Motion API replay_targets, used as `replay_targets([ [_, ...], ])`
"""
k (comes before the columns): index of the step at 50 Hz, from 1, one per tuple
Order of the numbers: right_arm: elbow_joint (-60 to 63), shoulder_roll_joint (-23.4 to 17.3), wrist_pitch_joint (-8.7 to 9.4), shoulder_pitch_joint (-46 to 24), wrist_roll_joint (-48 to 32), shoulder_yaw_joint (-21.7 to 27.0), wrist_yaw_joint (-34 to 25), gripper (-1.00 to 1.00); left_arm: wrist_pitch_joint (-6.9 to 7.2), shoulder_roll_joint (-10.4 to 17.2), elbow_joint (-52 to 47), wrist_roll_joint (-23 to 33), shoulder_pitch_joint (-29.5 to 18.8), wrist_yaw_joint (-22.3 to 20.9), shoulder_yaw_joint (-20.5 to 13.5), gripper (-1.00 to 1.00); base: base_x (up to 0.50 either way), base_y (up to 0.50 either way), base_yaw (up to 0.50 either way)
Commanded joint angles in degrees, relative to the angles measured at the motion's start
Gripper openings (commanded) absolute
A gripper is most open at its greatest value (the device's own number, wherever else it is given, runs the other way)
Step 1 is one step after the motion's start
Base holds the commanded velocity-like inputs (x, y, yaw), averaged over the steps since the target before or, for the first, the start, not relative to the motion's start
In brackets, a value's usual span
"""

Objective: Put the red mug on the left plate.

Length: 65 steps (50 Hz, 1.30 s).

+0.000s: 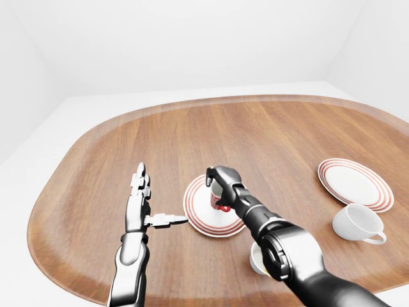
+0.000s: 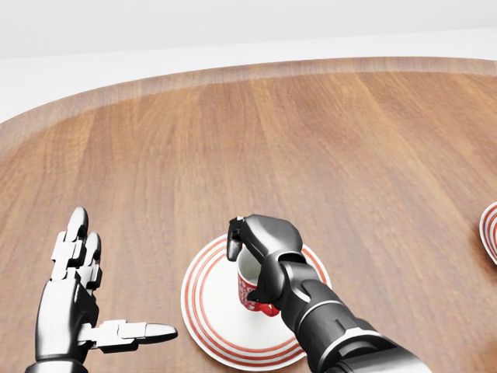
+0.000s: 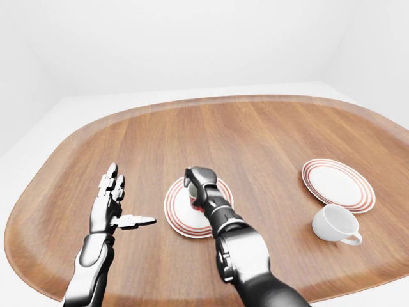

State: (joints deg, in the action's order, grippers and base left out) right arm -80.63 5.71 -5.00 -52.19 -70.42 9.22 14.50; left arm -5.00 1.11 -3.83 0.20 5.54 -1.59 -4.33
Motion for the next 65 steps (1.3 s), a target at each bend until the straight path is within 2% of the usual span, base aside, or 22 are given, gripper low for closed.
replay_targets([
  [1, -0.1, 0.2, 0.00, 0.5, -1.4, 0.0, 0.1, -1.00, 0.00, 0.1, 0.6, -0.1, -0.3, 0.0, -0.1, 1.00, 0.00, 0.00, 0.00],
  [27, -0.2, 0.6, 0.00, 0.7, -5.1, -0.4, 1.6, -1.00, 0.00, 0.2, 0.7, -0.3, -0.4, 0.0, -0.4, 1.00, 0.00, 0.00, 0.00],
  [28, -0.2, 0.5, 0.00, 0.7, -5.1, -0.2, 1.4, 1.00, 0.00, 0.2, 0.7, -0.3, -0.5, 0.0, -0.3, 1.00, 0.00, 0.00, 0.00],
  [60, -0.2, 0.7, 0.00, 1.3, -4.7, 0.2, -0.8, 1.00, 0.00, 0.1, 0.7, -0.1, -0.4, -0.1, -0.1, 1.00, 0.00, 0.00, 0.00],
  [61, 0.1, 0.7, 0.00, -1.2, -1.6, 1.4, -6.2, 1.00, 0.00, 0.1, 0.4, -0.2, -0.4, -0.1, -0.2, 1.00, 0.00, 0.00, 0.00],
  [63, 0.1, 0.8, 0.00, -1.2, -0.5, 0.5, -6.4, 1.00, 0.00, 0.1, 0.4, -0.2, -0.4, -0.1, -0.2, 1.00, 0.00, 0.00, 0.00],
  [64, 0.2, 0.7, 0.00, -2.9, 1.8, 0.9, -10.3, 1.00, 0.00, 0.1, 0.0, -0.1, -0.2, 0.0, -0.1, 1.00, 0.00, 0.00, 0.00],
  [65, 0.7, -0.3, 0.00, -8.3, 5.8, 1.1, -20.7, 1.00, 0.00, 0.0, -0.9, -0.1, 0.4, -0.1, 0.0, 1.00, 0.00, 0.00, 0.00],
])
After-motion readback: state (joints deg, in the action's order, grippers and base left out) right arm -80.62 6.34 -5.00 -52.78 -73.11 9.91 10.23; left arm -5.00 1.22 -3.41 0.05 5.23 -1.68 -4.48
